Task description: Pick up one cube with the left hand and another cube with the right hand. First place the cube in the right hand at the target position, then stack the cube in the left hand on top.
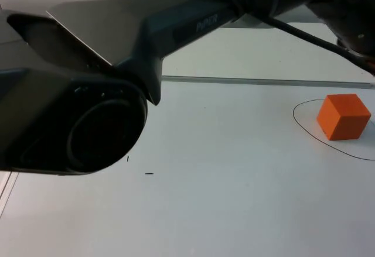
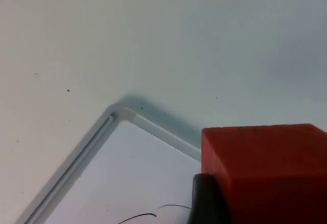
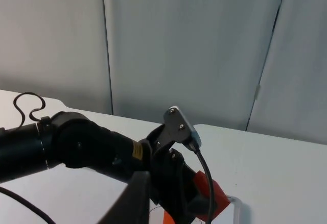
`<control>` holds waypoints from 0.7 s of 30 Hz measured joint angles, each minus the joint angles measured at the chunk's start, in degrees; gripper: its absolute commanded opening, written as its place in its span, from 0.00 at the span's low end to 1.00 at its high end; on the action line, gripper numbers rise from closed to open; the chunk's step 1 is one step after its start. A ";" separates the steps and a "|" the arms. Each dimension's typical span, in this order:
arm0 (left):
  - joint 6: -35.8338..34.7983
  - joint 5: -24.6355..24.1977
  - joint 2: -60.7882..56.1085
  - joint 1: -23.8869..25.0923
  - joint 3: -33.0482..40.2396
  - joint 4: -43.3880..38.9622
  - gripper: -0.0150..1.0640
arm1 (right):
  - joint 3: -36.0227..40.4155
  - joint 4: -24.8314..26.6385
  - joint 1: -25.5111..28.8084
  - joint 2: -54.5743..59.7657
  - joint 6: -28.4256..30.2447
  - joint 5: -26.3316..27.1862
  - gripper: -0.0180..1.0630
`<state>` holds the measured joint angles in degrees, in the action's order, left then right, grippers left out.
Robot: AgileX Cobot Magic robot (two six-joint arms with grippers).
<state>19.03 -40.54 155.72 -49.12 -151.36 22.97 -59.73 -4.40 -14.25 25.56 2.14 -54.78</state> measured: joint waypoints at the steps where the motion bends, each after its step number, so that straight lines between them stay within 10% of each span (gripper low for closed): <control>1: 0.00 0.43 0.00 0.00 0.00 0.15 0.01 | 0.00 0.00 0.00 0.00 0.00 0.00 0.99; 14: 1.30 -5.30 0.26 4.07 0.00 7.82 0.01 | 0.00 -0.11 0.00 0.00 0.00 0.00 0.99; 21: -11.56 -7.27 -0.64 2.93 0.00 -5.36 0.01 | 0.00 -0.11 0.00 0.00 0.00 -0.47 0.99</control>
<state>7.48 -47.81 155.08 -46.19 -151.36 17.61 -59.73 -4.52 -14.25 25.56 2.14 -55.24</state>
